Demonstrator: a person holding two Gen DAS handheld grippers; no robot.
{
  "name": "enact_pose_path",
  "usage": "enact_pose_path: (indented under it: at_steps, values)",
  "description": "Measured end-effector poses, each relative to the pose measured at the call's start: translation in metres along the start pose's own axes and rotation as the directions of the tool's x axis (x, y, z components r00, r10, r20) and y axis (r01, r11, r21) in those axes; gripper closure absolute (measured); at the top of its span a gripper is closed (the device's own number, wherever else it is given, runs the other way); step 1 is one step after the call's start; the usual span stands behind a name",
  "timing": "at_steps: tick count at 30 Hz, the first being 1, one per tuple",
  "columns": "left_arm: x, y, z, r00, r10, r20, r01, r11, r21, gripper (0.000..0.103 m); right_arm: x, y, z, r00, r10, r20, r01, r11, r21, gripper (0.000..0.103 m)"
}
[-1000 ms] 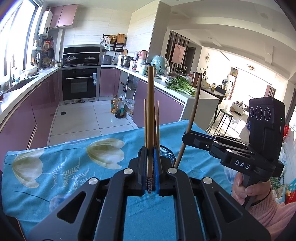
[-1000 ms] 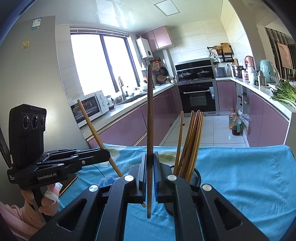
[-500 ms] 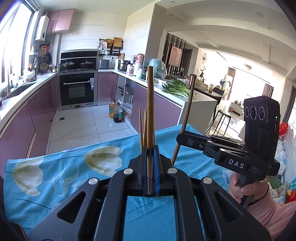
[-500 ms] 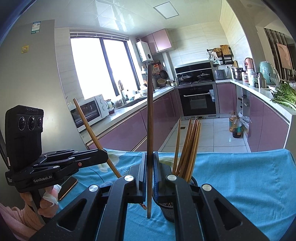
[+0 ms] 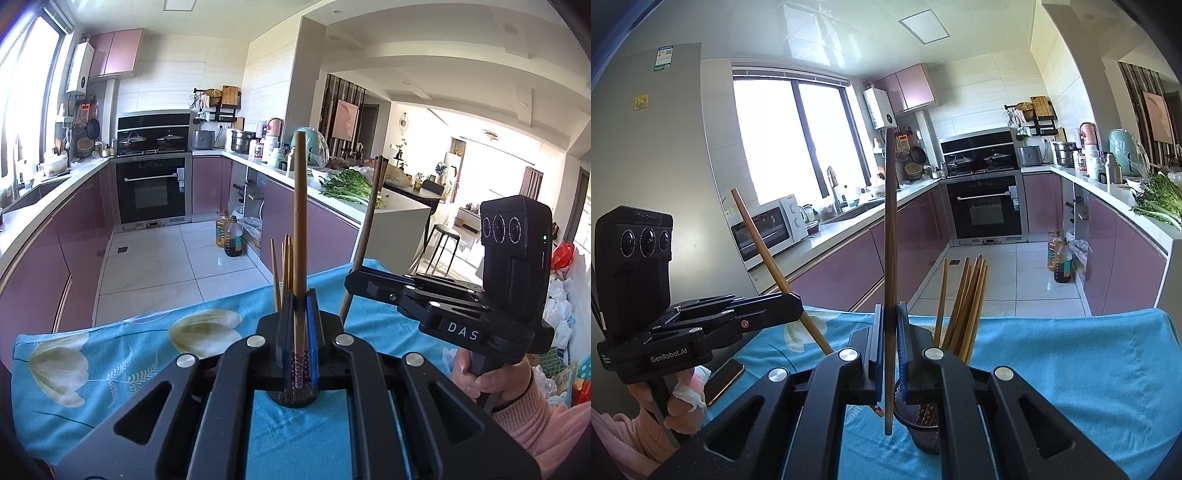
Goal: Organize utensils
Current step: 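Lower both held chopsticks into the mesh cup and open both grippers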
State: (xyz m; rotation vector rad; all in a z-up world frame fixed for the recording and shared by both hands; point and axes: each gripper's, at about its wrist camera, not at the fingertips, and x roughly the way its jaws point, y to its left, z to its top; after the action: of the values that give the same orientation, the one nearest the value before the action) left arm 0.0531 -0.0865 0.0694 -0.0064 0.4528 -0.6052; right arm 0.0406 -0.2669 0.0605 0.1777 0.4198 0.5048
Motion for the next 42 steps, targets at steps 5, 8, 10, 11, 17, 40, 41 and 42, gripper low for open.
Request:
enact_pose_path:
  at_steps: [5,8,10,11,17,40,41,42]
  values:
    - [-0.002,-0.006,0.003,1.000,-0.001,0.010,0.001,1.000,0.010,0.095,-0.001,0.003,0.002,1.000,-0.004,0.005,0.004,1.000,-0.010,0.097]
    - [-0.003,-0.008,0.005,1.000,-0.003,0.014,0.003,1.000,0.014,0.095,0.000,0.004,0.003,1.000,-0.007,0.007,0.007,1.000,-0.012,0.097]
    - [0.000,-0.003,0.005,1.000,-0.006,0.014,0.006,1.000,0.015,0.095,-0.001,0.004,0.004,1.000,-0.009,0.008,0.009,1.000,-0.014,0.098]
    - [0.000,-0.003,0.006,1.000,-0.007,0.014,0.006,1.000,0.015,0.095,-0.001,0.005,0.004,1.000,-0.011,0.009,0.011,1.000,-0.014,0.098]
    - [0.000,-0.002,0.005,1.000,-0.006,0.010,0.005,1.000,0.013,0.095,0.000,0.007,0.006,1.000,-0.020,0.009,0.020,1.000,-0.015,0.098]
    - [0.014,-0.003,0.013,1.000,0.011,-0.018,-0.011,1.000,0.005,0.095,0.003,-0.002,0.010,0.998,-0.056,0.016,0.056,0.998,0.009,0.097]
    - [0.015,-0.004,0.013,1.000,0.011,-0.020,-0.011,1.000,0.004,0.095,0.004,-0.002,0.010,0.998,-0.060,0.015,0.060,0.998,0.007,0.097]
    - [0.016,-0.004,0.015,1.000,0.011,-0.021,-0.011,1.000,0.003,0.095,0.005,-0.002,0.010,0.998,-0.059,0.013,0.059,0.998,0.009,0.097]
